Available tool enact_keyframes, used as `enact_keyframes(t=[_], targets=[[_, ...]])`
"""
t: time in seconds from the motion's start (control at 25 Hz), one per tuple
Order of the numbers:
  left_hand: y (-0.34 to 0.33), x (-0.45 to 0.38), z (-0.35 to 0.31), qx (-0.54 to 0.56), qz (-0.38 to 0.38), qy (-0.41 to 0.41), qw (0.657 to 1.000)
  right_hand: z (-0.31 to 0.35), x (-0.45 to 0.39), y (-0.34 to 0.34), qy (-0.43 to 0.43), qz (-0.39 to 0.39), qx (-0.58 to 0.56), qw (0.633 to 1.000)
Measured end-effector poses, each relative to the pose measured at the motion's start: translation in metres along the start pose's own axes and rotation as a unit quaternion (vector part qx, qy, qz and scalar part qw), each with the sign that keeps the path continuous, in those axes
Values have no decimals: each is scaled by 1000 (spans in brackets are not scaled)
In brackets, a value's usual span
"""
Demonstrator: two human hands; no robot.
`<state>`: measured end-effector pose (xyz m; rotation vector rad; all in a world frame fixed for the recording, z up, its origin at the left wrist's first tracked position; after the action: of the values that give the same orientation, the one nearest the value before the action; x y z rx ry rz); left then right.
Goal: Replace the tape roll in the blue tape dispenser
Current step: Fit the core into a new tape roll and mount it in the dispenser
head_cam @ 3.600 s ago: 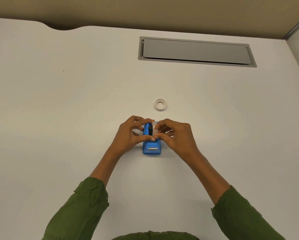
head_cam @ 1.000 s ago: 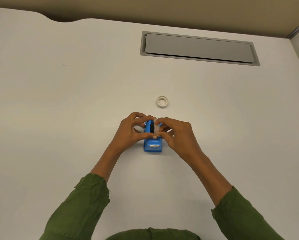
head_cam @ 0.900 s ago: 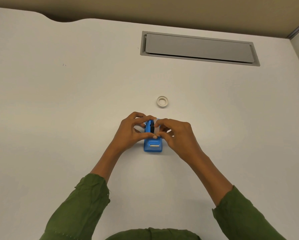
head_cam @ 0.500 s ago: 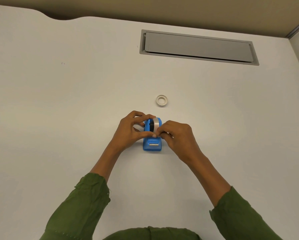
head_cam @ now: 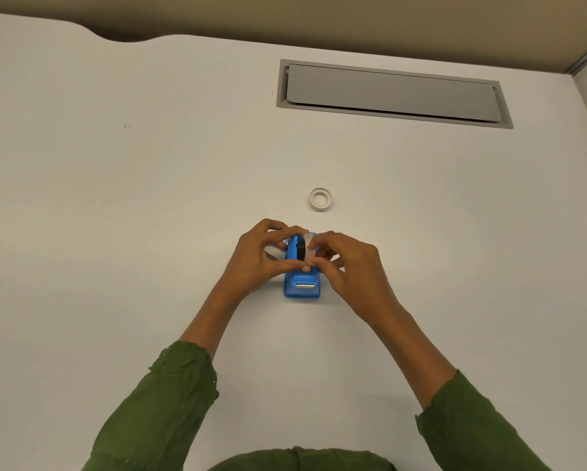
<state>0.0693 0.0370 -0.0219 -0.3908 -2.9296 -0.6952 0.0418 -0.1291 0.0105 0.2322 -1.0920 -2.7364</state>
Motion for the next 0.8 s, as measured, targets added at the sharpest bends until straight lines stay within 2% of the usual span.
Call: enact_keyframes(t=[0.32,0.56,0.8], targets=[[1,3,-2,-5,-4,-18,1000,4,8,-3,74,-28,35,996],[1,2,-3,-8,1,3,1000,0,3,-1,3,-21,-18,1000],[1,2,-3,-12,4,7,1000,5,-1,2,45,1,36,998]])
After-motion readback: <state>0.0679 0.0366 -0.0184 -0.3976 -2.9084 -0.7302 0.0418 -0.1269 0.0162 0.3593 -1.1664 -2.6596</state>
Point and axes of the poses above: each hand's wrist, its own x-axis away from the middle knuckle, its own y-axis out of the back of the hand, z = x × y, the point moved 2 cm from there along -x, towards the middle knuckle
